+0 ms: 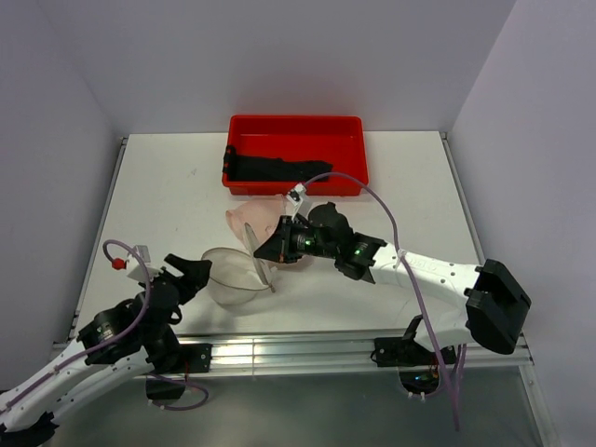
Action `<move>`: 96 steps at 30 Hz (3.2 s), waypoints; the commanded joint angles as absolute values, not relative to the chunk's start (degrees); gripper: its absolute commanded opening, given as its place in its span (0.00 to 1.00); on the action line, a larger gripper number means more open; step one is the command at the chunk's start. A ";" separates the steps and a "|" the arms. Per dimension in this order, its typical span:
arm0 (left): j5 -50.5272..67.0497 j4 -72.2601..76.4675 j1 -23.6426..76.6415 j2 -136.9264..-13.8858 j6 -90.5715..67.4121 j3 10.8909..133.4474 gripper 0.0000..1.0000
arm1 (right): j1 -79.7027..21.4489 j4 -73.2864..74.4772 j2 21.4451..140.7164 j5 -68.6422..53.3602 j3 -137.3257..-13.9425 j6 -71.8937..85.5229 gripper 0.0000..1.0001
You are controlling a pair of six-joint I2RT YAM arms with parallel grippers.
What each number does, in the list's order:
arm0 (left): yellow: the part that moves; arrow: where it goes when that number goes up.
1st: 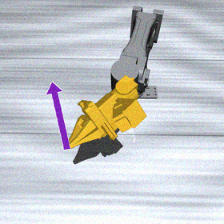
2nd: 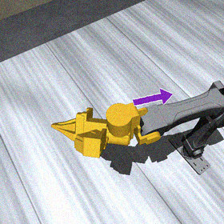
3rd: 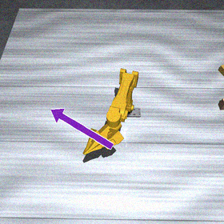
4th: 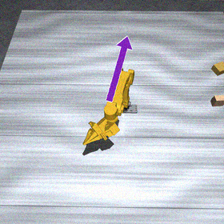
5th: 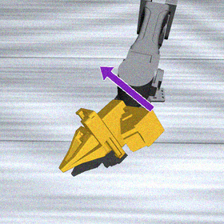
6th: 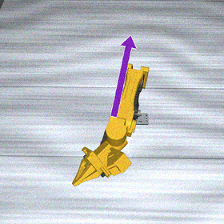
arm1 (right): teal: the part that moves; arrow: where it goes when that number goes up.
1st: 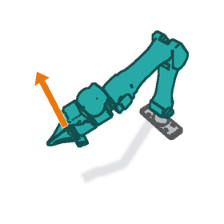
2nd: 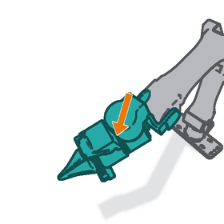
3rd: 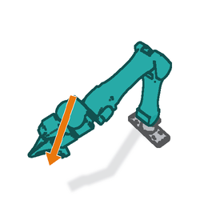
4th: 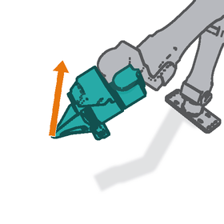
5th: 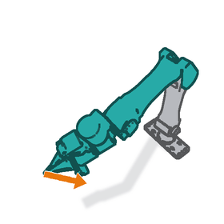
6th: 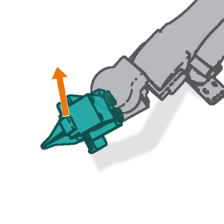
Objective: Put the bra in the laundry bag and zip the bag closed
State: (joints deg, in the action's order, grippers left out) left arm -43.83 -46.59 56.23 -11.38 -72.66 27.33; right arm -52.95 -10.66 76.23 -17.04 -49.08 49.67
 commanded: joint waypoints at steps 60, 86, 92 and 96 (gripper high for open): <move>-39.37 -35.16 53.79 -39.20 -59.32 31.73 0.72 | -44.91 15.73 79.31 1.77 -65.01 21.01 0.79; -32.97 -5.91 49.49 -34.11 -46.52 18.64 0.00 | -43.86 2.24 109.73 5.97 -80.27 17.84 0.00; -26.03 5.00 43.95 -36.55 -39.12 18.89 0.00 | -43.77 -17.11 93.99 10.01 -60.14 20.13 0.00; -19.96 9.93 41.49 -38.49 -37.79 19.42 0.00 | -43.86 -26.27 89.04 16.06 -52.04 21.88 0.00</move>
